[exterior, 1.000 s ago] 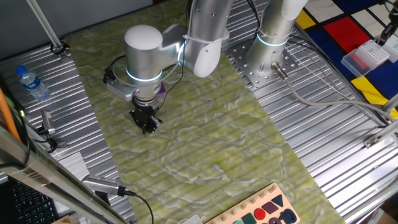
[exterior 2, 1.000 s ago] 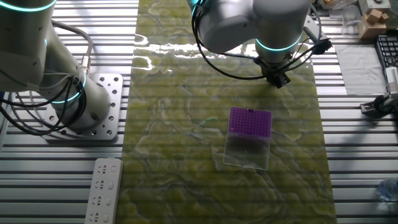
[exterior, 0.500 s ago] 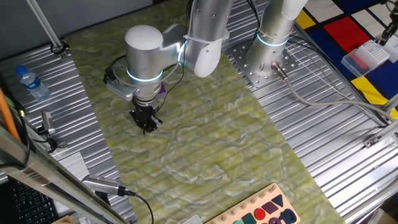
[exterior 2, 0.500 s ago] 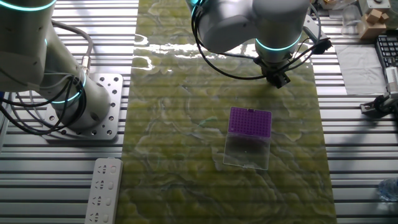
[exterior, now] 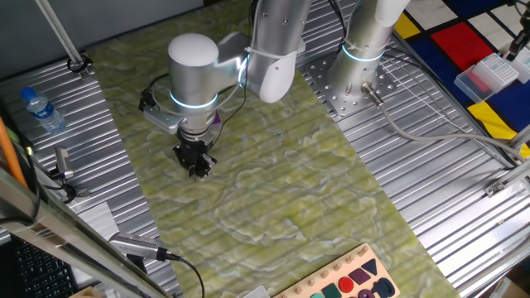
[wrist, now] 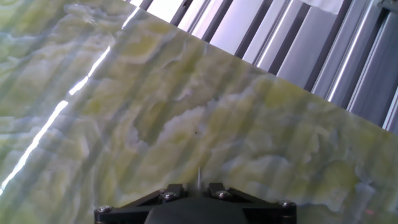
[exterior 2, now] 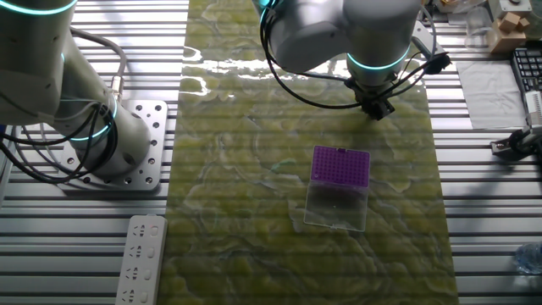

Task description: Insert a small pipette tip into the holder for small pipette tips

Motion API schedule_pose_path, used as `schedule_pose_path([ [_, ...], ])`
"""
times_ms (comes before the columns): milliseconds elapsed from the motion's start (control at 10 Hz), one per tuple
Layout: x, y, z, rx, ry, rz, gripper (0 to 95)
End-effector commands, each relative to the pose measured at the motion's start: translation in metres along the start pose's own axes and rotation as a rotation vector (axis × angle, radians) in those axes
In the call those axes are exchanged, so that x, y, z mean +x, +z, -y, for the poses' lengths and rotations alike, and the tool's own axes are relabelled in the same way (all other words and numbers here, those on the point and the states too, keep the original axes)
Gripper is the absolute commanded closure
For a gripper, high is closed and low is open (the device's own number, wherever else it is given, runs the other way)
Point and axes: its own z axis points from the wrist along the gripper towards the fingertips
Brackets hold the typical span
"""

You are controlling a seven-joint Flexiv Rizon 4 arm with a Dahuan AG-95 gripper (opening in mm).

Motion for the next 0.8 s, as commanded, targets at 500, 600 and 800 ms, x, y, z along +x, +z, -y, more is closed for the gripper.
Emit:
schedule_pose_path([
  [500, 0.0026, 0.0003, 0.0003, 0.005, -0.004, -0.001, 95.0],
  [600, 0.0028, 0.0003, 0.0003, 0.005, -0.004, 0.0, 95.0],
  [800, 0.0025, -0.0005, 0.0004, 0.004, 0.003, 0.0, 95.0],
])
